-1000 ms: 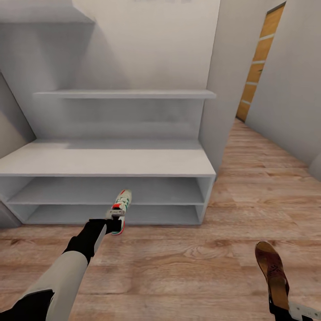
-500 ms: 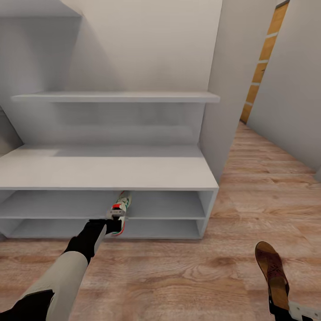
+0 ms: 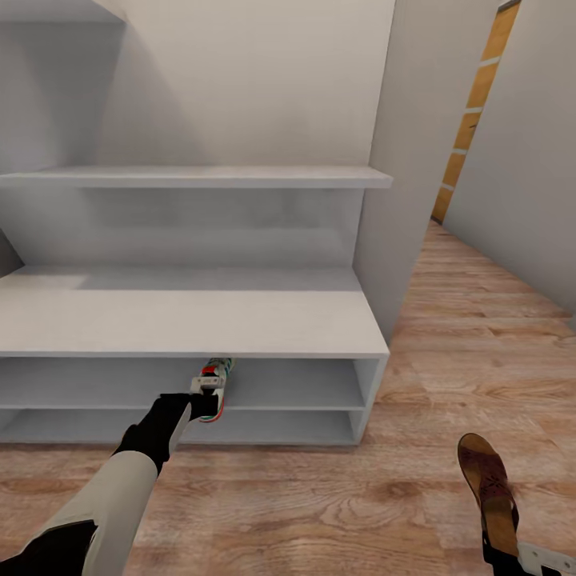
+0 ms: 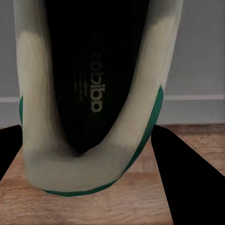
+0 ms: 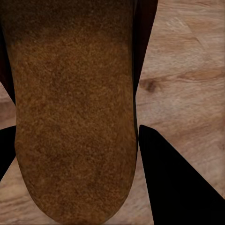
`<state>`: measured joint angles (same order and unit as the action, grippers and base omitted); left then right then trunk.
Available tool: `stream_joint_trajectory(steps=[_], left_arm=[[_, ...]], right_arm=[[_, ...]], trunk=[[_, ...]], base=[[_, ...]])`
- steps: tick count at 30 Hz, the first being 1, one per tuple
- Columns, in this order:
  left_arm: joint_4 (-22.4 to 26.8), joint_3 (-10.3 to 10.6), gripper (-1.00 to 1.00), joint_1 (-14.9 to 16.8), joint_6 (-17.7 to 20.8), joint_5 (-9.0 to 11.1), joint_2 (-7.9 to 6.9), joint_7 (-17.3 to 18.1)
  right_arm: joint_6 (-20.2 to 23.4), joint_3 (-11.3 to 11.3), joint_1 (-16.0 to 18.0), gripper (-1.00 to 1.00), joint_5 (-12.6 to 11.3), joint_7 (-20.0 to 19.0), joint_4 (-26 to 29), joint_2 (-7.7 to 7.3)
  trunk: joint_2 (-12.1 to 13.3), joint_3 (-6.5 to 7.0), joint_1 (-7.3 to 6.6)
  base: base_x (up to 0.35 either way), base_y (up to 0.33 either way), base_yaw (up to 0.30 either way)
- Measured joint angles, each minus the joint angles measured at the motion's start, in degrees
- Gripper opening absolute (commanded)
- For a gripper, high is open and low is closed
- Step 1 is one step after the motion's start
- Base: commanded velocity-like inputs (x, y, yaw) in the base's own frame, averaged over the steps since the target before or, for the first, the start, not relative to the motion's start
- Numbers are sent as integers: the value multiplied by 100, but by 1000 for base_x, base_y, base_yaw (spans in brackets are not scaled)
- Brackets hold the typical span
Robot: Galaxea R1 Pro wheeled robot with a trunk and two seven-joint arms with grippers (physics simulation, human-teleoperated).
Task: Pick up the two gym shoes and the two sandals from the corridor floor and place them onto the hallstand (shoe rack) in the corridor, making sure they are on the rack and not on the floor. Arrange them so the two gym shoes are next to each other and the two sandals are next to each other.
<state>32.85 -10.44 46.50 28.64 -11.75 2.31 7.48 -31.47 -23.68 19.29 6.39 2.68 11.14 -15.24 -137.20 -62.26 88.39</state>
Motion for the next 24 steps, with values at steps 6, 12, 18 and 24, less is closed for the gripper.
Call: stream_joint_trajectory(steps=[6, 12, 18, 24], left_arm=[[0, 0, -100, -3, 2, 0, -2, 0], [0, -3, -100, -4, 2, 0, -2, 0], [0, -2, -100, -10, 0, 0, -2, 6], [0, 0, -100, -12, -6, 1, -2, 8]], right_arm=[[0, 0, 0, -100, 0, 0, 0, 0], [0, 2, 0, -100, 1, 0, 0, 0], [0, 1, 0, -100, 0, 0, 0, 1], [0, 0, 0, -100, 0, 0, 0, 0]], trunk=[[0, 0, -3], [0, 0, -2], [0, 0, 0], [0, 0, 0]], base=[[223, -2, 0], [281, 0, 0], [78, 0, 0], [13, 0, 0]])
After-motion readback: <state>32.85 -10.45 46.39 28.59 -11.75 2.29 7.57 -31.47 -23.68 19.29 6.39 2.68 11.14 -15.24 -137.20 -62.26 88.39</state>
